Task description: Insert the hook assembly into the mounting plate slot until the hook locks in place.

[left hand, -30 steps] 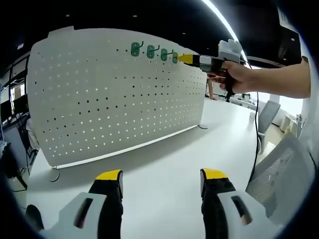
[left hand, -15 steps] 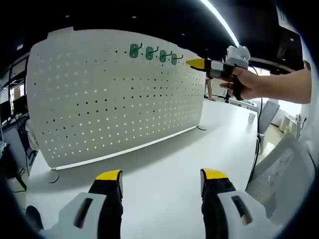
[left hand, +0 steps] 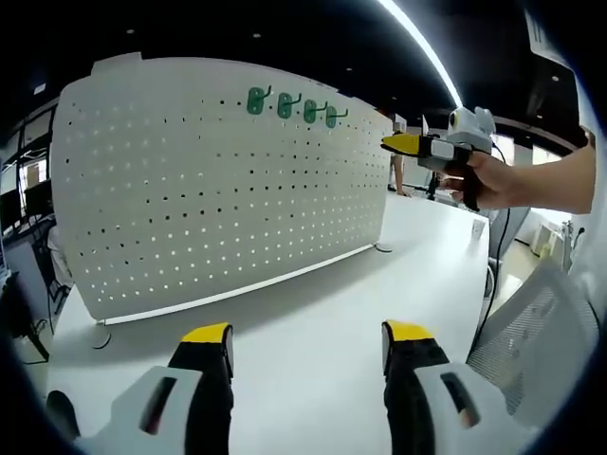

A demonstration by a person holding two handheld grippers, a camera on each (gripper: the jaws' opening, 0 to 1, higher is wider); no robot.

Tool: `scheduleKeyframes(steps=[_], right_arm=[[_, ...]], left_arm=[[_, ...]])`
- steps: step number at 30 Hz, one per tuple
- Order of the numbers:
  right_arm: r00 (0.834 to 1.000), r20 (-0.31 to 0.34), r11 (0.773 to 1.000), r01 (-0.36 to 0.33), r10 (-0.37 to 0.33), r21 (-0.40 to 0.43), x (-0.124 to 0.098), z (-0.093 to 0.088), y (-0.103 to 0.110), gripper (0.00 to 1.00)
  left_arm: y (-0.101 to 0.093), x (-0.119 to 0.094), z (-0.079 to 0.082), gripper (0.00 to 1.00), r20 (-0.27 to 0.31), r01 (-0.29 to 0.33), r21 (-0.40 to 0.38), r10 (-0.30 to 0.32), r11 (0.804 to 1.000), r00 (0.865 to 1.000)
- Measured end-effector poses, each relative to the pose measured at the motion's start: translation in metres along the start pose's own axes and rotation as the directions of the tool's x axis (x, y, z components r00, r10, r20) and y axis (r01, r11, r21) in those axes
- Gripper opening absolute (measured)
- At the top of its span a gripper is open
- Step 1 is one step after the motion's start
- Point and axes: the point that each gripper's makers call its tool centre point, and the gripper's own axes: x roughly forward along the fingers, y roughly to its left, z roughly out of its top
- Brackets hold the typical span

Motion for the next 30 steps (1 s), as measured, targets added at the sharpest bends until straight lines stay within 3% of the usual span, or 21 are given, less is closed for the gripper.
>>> scheduleKeyframes(steps=[30], right_arm=[[0.992, -0.123, 0.995, -0.031, 0.043, 0.093, -0.059, -0.065, 0.03, 0.66]], left_arm=[[-0.001, -0.001, 0.002, 0.69, 0.007, -0.002, 0.007, 0.002, 1.0, 1.0]])
